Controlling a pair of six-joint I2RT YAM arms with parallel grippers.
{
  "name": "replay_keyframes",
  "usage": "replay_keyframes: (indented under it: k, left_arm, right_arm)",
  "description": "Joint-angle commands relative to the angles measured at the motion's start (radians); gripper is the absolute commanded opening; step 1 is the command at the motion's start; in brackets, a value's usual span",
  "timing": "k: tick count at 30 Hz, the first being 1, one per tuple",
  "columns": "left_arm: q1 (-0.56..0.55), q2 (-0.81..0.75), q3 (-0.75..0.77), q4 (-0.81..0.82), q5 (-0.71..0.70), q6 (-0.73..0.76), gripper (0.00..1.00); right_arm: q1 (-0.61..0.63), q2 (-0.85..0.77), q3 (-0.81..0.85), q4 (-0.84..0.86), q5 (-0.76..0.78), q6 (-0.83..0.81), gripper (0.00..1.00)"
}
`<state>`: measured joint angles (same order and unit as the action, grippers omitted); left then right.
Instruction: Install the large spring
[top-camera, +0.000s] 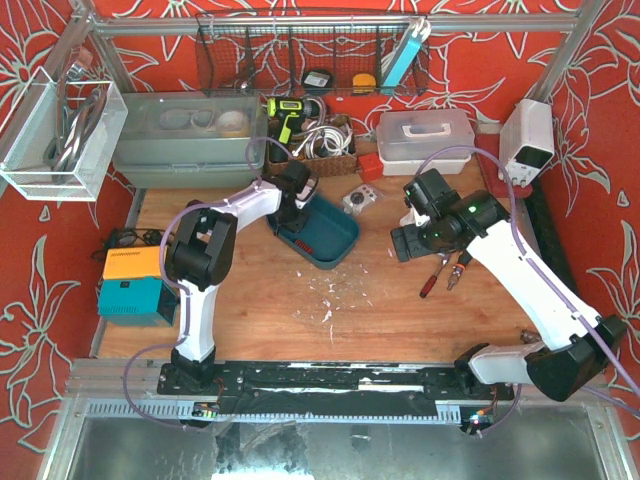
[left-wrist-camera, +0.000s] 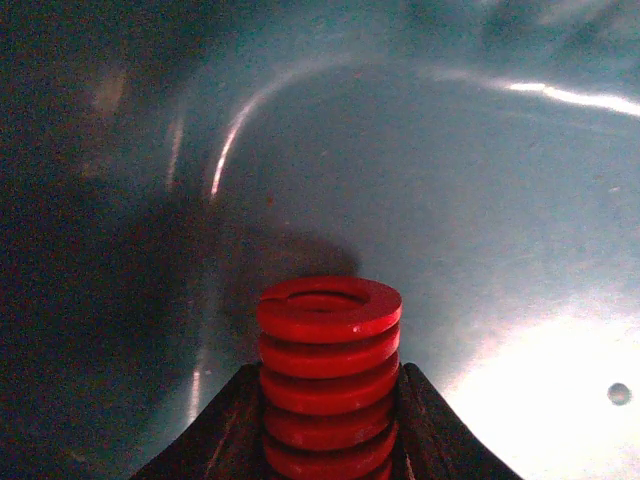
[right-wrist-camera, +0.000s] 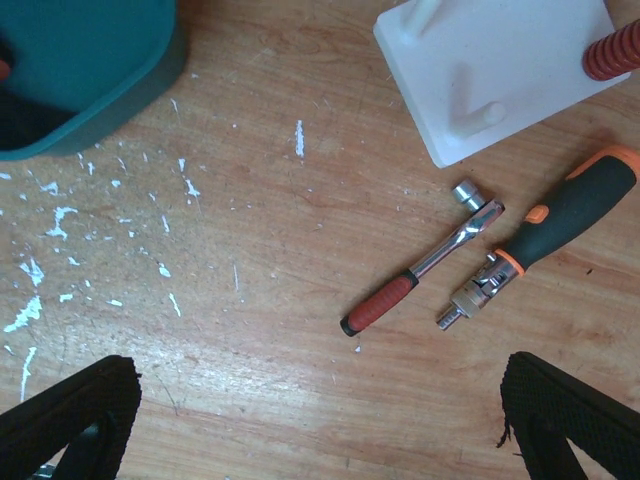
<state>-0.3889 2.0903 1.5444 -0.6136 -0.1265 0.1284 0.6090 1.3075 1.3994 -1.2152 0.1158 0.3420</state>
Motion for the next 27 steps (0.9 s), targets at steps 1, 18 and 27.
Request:
replay_keyframes:
  k: [1, 18, 27]
  left_arm:
    - [-0.001, -0.025, 0.038, -0.011, 0.088, -0.042, 0.2]
    - [-0.017, -0.287, -0.043, 0.193, 0.398, -0.142, 0.15]
    - [-0.153, -0.393, -0.162, 0.386, 0.553, 0.017, 0.13]
  right_arm:
    - [-0.003, -0.047, 0.001, 0.001, 0.021, 0.086, 0.99]
    - [-0.122, 0.063, 0.163, 0.062, -0.171, 0.153, 0.98]
    - [-0.224, 0.123, 0.144, 0.259, -0.528, 0.22, 0.69]
